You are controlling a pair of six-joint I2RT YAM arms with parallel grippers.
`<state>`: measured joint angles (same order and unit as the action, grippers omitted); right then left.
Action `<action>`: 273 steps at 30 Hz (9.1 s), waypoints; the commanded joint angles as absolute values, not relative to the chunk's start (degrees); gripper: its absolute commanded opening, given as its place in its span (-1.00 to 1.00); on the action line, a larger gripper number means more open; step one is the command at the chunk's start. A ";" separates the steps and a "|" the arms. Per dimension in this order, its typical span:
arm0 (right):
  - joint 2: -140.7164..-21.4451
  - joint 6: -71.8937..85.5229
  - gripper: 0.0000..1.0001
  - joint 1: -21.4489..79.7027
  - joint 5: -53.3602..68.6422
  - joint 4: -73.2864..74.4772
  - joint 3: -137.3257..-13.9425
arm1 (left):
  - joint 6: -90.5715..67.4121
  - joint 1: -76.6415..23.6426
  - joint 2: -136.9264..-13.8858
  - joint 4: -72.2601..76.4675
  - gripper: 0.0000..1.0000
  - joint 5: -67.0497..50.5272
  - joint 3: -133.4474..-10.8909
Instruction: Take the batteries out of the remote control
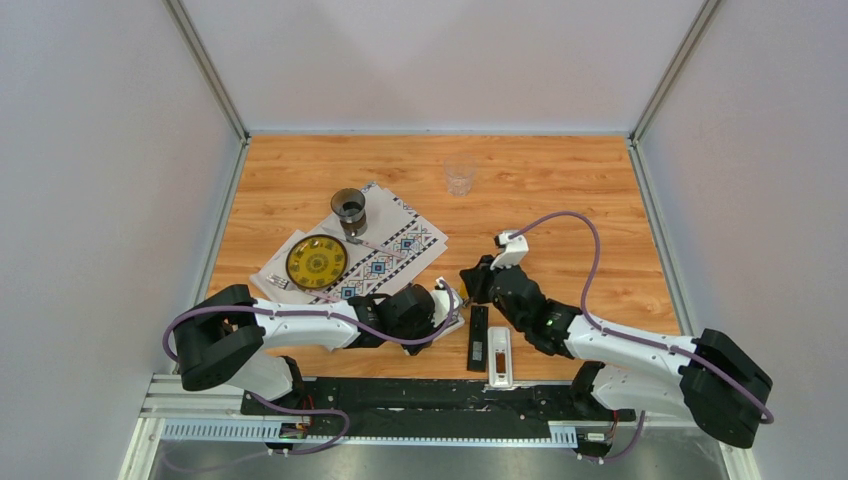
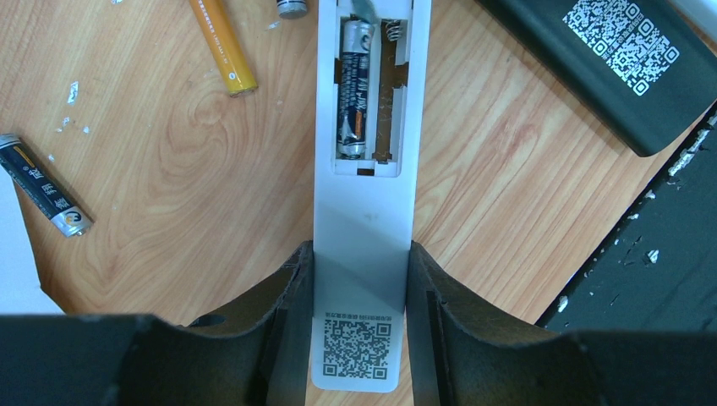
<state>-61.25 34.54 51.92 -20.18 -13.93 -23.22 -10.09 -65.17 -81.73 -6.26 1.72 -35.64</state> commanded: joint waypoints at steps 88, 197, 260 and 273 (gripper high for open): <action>-69.17 48.34 -1.00 49.22 -5.27 -27.07 -27.51 | -12.57 -65.13 -77.34 -5.98 -0.88 4.31 -33.13; -58.53 38.67 1.00 8.18 7.73 6.06 -29.62 | -33.84 -40.25 -33.31 -2.90 1.00 -0.88 -23.11; -42.18 35.77 1.00 8.26 14.15 25.40 -50.98 | -31.47 -40.25 -31.55 -22.94 1.00 26.02 -37.53; -43.68 34.54 1.00 8.35 14.15 26.37 -53.61 | -28.48 -40.25 -31.03 -22.15 1.00 25.14 -37.79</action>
